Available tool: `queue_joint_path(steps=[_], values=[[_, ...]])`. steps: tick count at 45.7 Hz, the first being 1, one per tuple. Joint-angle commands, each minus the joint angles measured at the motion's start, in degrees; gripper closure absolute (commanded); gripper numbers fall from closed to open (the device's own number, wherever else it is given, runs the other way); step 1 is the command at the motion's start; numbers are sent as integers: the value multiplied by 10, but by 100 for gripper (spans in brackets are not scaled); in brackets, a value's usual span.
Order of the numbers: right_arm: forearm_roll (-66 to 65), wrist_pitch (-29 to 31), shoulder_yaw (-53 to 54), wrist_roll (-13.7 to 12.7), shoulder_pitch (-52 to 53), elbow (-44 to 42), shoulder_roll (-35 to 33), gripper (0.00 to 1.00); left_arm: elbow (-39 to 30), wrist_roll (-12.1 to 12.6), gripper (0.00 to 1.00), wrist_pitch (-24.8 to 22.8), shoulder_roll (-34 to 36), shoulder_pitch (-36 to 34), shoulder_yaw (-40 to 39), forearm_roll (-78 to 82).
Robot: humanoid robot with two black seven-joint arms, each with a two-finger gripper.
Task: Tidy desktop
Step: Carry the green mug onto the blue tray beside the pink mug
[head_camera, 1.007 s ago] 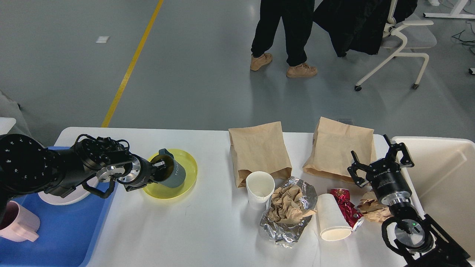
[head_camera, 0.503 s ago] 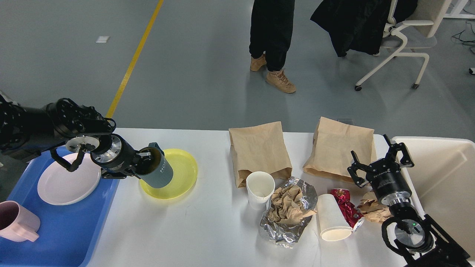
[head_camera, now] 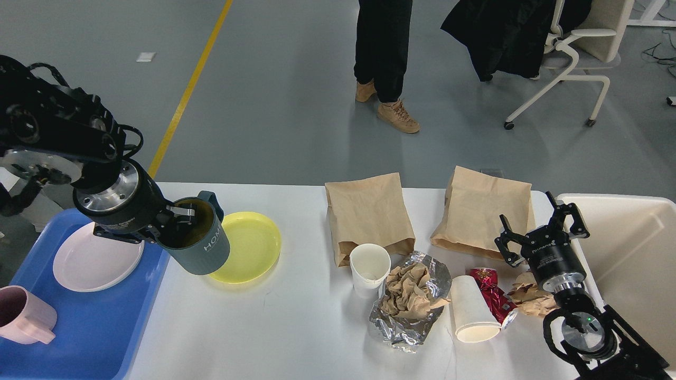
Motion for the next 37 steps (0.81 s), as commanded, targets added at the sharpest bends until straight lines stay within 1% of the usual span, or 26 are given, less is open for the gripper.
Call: queue_joint_path(steps=[1, 4, 7, 11, 15, 19, 22, 27, 30, 33, 37], values=[[0, 0, 0, 0, 0, 0, 0, 0, -25, -35, 100, -25, -2, -46, 29, 0], [0, 0, 0, 0, 0, 0, 0, 0, -25, -56, 100, -31, -3, -48, 40, 0], [0, 0, 0, 0, 0, 0, 0, 0, -26, -67, 100, -31, -3, -47, 43, 0], [0, 0, 0, 0, 0, 0, 0, 0, -25, -64, 100, -33, -2, -42, 48, 2], [0, 0, 0, 0, 0, 0, 0, 0, -22, -66, 100, -28, 4, -32, 65, 21], [0, 0, 0, 0, 0, 0, 0, 0, -8, -72, 100, -18, 21, 4, 88, 47], [0, 0, 0, 0, 0, 0, 0, 0, 7, -79, 100, 5, 53, 46, 90, 71], [0, 0, 0, 0, 0, 0, 0, 0, 29, -104, 100, 40, 120, 117, 84, 126], [0, 0, 0, 0, 0, 0, 0, 0, 48, -127, 100, 44, 161, 149, 82, 150], [0, 0, 0, 0, 0, 0, 0, 0, 73, -144, 100, 48, 202, 187, 78, 183], [0, 0, 0, 0, 0, 0, 0, 0, 116, -154, 100, 58, 259, 251, 46, 224]])
